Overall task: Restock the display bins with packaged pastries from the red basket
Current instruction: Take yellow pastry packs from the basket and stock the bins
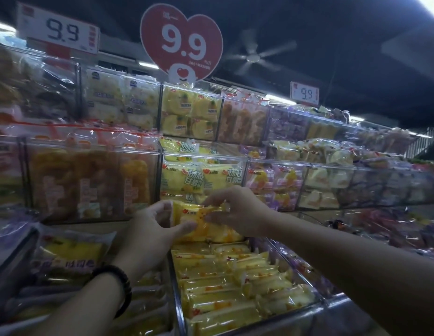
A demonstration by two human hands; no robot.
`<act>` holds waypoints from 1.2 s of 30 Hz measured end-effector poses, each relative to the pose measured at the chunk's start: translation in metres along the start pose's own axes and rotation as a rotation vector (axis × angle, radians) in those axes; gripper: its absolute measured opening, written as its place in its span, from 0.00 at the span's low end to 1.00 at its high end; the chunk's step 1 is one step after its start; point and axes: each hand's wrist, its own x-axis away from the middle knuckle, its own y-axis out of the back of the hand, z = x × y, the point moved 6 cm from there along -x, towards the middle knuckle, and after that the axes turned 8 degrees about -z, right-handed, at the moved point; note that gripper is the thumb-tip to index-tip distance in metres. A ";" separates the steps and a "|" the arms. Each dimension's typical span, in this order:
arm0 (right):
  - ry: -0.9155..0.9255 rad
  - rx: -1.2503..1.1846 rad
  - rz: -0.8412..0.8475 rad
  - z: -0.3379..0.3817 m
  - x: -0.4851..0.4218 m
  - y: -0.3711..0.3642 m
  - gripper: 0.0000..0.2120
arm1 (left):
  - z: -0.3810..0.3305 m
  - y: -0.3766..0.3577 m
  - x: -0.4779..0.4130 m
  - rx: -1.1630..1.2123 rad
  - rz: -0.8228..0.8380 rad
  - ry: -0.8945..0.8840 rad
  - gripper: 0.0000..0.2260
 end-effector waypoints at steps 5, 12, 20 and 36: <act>-0.142 0.073 0.005 -0.019 -0.009 -0.014 0.13 | 0.004 0.003 -0.006 -0.332 -0.074 -0.122 0.28; -0.200 0.120 -0.004 -0.016 -0.017 -0.071 0.15 | 0.007 0.001 -0.008 -0.615 -0.075 -0.220 0.12; -0.084 0.431 -0.002 -0.004 -0.009 -0.068 0.15 | 0.026 -0.009 -0.012 -0.724 0.089 -0.085 0.20; -0.188 0.090 -0.081 -0.009 0.080 0.027 0.11 | -0.013 -0.002 0.003 -0.672 -0.017 -0.231 0.14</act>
